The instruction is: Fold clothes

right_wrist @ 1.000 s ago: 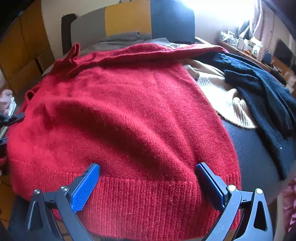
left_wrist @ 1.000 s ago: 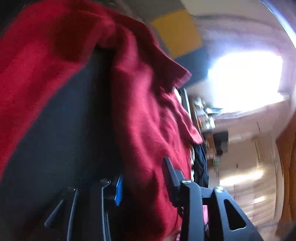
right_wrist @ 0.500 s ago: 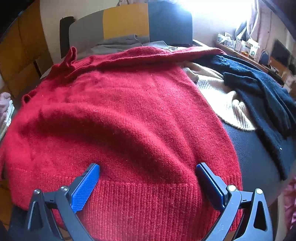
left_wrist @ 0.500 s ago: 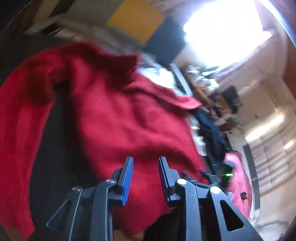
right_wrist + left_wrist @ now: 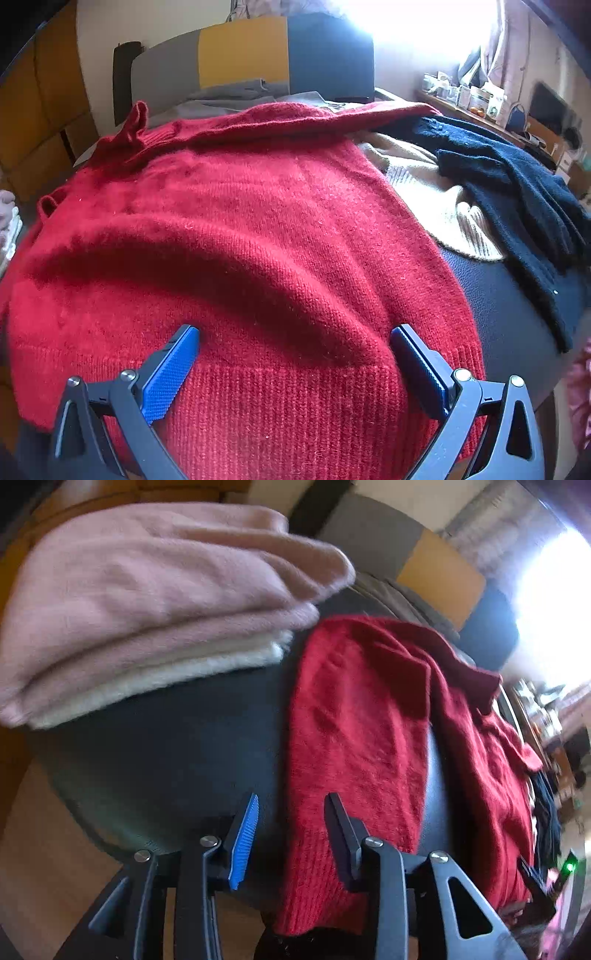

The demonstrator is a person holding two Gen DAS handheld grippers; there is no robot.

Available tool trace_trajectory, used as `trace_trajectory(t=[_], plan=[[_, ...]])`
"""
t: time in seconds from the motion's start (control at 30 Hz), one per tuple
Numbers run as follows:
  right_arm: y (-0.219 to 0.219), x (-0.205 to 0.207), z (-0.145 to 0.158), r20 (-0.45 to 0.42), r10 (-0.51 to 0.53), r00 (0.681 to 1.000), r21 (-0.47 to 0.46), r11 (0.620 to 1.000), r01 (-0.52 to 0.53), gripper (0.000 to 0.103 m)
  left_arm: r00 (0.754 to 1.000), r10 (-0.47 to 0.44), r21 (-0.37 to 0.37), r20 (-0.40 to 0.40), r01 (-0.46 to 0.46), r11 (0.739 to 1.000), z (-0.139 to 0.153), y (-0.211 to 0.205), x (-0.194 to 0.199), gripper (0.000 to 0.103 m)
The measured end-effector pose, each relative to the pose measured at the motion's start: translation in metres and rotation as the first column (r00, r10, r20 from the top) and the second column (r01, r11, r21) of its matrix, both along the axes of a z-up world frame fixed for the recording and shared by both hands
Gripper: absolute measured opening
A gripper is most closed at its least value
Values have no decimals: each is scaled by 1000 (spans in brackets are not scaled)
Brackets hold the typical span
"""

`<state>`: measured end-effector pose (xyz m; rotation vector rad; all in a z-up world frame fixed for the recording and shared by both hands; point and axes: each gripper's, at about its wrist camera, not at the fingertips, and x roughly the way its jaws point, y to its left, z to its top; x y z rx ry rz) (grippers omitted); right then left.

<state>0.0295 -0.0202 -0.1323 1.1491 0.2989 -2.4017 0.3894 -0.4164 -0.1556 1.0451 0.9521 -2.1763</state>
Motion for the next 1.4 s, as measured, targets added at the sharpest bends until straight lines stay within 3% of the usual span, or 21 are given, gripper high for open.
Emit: trace_trajectory(t=[0.1, 0.23, 0.3, 0.37, 0.4, 0.43, 0.47, 0.57, 0.7, 0.83, 0.97, 1.1, 1.2, 1.3, 1.37, 1.4], plan=[[-1, -1, 0, 3, 0, 1000, 5, 1000, 0, 103, 1000, -24, -18, -15, 23, 1000, -4, -2, -14, 44], [-2, -1, 1, 6, -1, 1000, 11, 1000, 1, 103, 998, -57, -83, 10, 58, 995, -4, 9, -45, 63], [-2, 0, 0, 3, -5, 1000, 10, 1000, 5, 103, 991, -93, -158, 96, 107, 982, -5, 20, -62, 65], [-3, 1, 0, -1, -10, 1000, 9, 1000, 10, 103, 980, -125, -220, 156, 158, 963, -4, 31, -76, 50], [-3, 1, 0, -3, -12, 1000, 8, 1000, 12, 103, 979, -142, -212, 147, 171, 962, -3, 30, -81, 15], [-2, 1, 0, -4, -13, 1000, 8, 1000, 13, 103, 978, -158, -200, 134, 183, 963, -1, 30, -87, 7], [-2, 0, 0, -4, -13, 1000, 7, 1000, 13, 103, 977, -174, -188, 122, 195, 963, 0, 29, -92, 7], [-2, -1, 0, -1, -10, 1000, 9, 1000, 10, 103, 983, -163, -269, 89, 181, 946, 24, 21, -103, 7], [-3, -1, -1, 0, -8, 1000, 8, 1000, 8, 103, 988, -152, -412, 5, 141, 900, 92, -1, -105, 7], [-4, -2, -1, -2, -20, 1000, 8, 1000, 20, 103, 990, -137, -521, -20, 107, 847, 154, -30, -103, 7], [-5, -4, -2, -2, -27, 1000, 9, 1000, 27, 103, 995, -82, -618, 60, 101, 779, 186, -64, -102, 7], [-6, -6, -2, 4, -24, 1000, 13, 1000, 24, 103, 991, 17, -648, 134, 75, 758, 194, -103, -95, 7], [-7, -8, -2, 6, -29, 1000, 15, 999, 29, 103, 972, 104, -673, 209, 65, 737, 185, -132, -90, 7], [-9, -10, -2, 7, -36, 999, 18, 999, 35, 103, 932, 140, -644, 335, 118, 756, 152, -160, -97, 8], [-11, -12, -2, 8, -40, 999, 21, 999, 40, 103, 913, 134, -595, 385, 135, 792, 132, -172, -97, 12], [-12, -13, -2, 8, -42, 999, 22, 999, 42, 103, 916, 129, -570, 379, 121, 813, 125, -175, -95, 15]])
